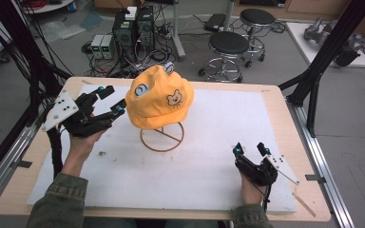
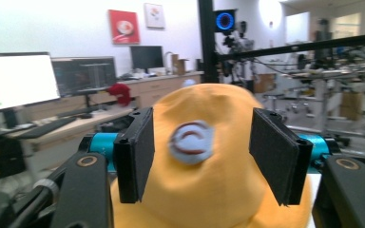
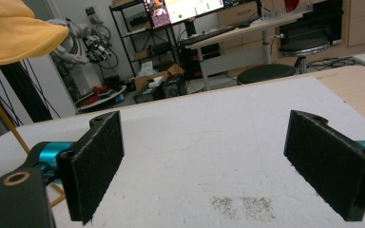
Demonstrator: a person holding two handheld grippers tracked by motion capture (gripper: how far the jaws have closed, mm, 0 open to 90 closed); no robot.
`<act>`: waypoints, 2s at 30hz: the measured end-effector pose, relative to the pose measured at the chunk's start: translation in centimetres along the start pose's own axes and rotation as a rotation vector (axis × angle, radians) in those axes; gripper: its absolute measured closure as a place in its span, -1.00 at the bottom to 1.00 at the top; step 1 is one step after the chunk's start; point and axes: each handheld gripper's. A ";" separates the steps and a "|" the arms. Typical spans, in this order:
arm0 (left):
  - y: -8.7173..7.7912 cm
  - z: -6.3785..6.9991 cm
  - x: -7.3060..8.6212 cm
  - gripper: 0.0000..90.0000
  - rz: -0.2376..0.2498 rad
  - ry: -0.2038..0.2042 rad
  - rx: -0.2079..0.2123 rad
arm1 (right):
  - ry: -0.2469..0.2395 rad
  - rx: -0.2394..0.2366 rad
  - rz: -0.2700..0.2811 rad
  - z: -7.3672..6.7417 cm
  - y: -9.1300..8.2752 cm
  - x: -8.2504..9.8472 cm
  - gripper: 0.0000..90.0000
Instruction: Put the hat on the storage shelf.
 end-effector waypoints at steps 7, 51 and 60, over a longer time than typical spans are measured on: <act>-2.4 -1.4 0.6 -0.12 0.004 -0.012 -0.092 | -0.006 0.001 0.001 0.0 0.0 0.0 -0.73; -10.7 -1.6 9.8 -0.37 -0.180 -0.150 -0.432 | -0.041 0.036 -0.002 -0.1 0.0 0.1 -0.73; -11.2 -1.3 10.8 -0.37 -0.203 -0.166 -0.448 | -0.047 0.034 -0.003 -0.1 0.0 0.1 -0.73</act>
Point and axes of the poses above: each handheld gripper's, and its own axes: y roughly forward along the jaws, x roughly out of its underside, z roughly to its right, and after that the axes turned 6 degrees about x, right-handed
